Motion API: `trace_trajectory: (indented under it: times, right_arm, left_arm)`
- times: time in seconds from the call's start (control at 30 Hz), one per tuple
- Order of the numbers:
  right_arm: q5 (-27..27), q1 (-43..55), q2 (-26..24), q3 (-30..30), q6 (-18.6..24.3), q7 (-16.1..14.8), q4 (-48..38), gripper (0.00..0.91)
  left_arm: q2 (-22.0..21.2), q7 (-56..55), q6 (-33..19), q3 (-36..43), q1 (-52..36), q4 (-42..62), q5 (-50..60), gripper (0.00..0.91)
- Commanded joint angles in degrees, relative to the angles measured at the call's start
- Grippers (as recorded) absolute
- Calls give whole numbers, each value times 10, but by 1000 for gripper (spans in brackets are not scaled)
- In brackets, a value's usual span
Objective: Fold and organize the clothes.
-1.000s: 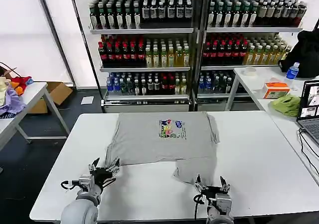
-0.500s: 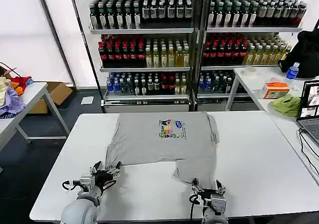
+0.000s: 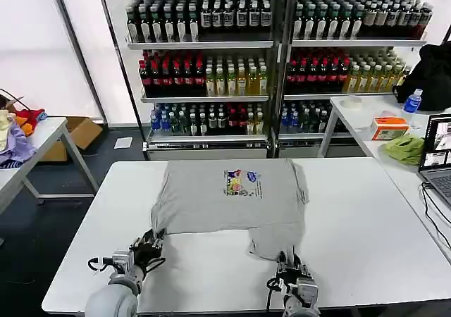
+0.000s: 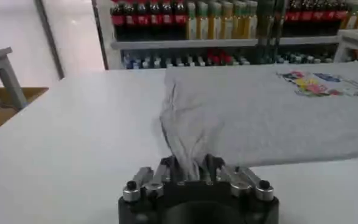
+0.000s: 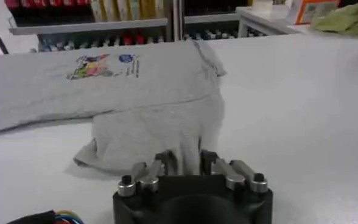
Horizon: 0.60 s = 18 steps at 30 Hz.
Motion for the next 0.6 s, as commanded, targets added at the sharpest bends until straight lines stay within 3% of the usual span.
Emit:
trace_trajectory:
  times: [0.03, 0.37, 0.6]
  right_arm:
    - [9, -3, -1, 1, 4, 1, 2, 0]
    - [-8, -9, -23, 28, 20, -25, 93, 0]
    - [-16, 30, -27, 58, 39, -43, 91, 0]
  left_arm:
    - [-6, 0, 5, 5, 12, -16, -8, 10]
    - [-12, 0, -47, 3, 21, -88, -29, 10]
    - [-16, -4, -83, -3, -5, -72, -42, 10]
